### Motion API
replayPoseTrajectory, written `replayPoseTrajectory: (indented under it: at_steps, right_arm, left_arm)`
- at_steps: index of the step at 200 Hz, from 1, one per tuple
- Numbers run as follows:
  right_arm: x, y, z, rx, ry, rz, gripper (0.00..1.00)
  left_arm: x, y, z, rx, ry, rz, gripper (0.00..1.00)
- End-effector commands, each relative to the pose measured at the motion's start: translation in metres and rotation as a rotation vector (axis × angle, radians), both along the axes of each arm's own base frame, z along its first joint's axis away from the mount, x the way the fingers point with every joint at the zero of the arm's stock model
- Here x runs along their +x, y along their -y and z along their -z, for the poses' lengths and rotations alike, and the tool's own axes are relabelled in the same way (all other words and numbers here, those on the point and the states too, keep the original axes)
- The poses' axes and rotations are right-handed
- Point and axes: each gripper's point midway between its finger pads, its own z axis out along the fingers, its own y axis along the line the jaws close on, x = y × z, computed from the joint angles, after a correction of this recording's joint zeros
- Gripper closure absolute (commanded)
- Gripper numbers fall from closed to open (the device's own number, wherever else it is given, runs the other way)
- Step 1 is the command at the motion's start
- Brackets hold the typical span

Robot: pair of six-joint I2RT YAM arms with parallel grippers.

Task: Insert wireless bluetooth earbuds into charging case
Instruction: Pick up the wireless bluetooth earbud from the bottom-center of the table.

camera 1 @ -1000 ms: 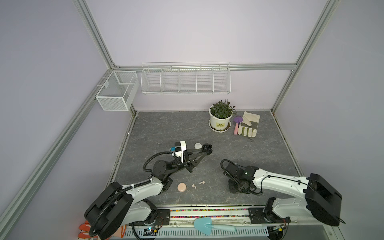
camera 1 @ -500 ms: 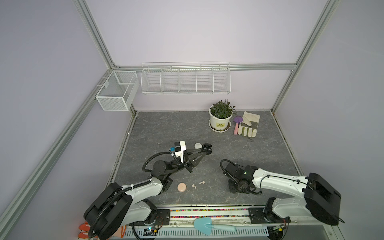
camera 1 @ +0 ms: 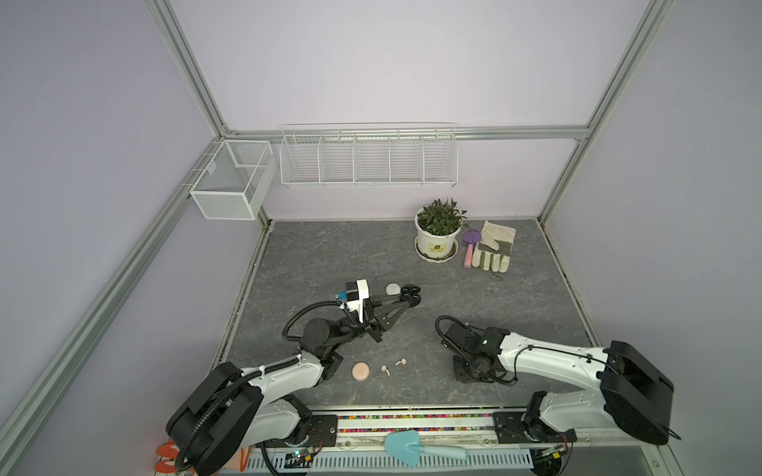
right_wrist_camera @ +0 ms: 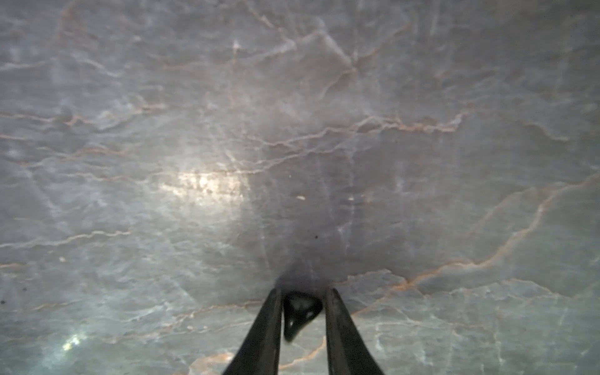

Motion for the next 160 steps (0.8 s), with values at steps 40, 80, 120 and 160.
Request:
replayPoseTrajectory:
  at_steps: [40, 80, 120, 160]
  right_arm:
    - [-0.003, 0.006, 0.004, -0.03, -0.008, 0.004, 0.77]
    - [-0.001, 0.005, -0.001, -0.024, 0.004, 0.004, 0.78]
    - [0.007, 0.008, -0.014, -0.028, 0.052, 0.004, 0.78]
    - [0.023, 0.01, -0.036, -0.006, 0.13, 0.01, 0.79]
  left_arm:
    - [-0.005, -0.005, -0.006, -0.022, 0.044, -0.01, 1.0]
    - [-0.004, -0.005, -0.005, -0.023, 0.036, -0.016, 1.0]
    - [0.003, -0.002, -0.005, -0.03, -0.003, -0.017, 1.0]
    - [0.009, 0.0, -0.011, -0.046, -0.018, -0.019, 1.0]
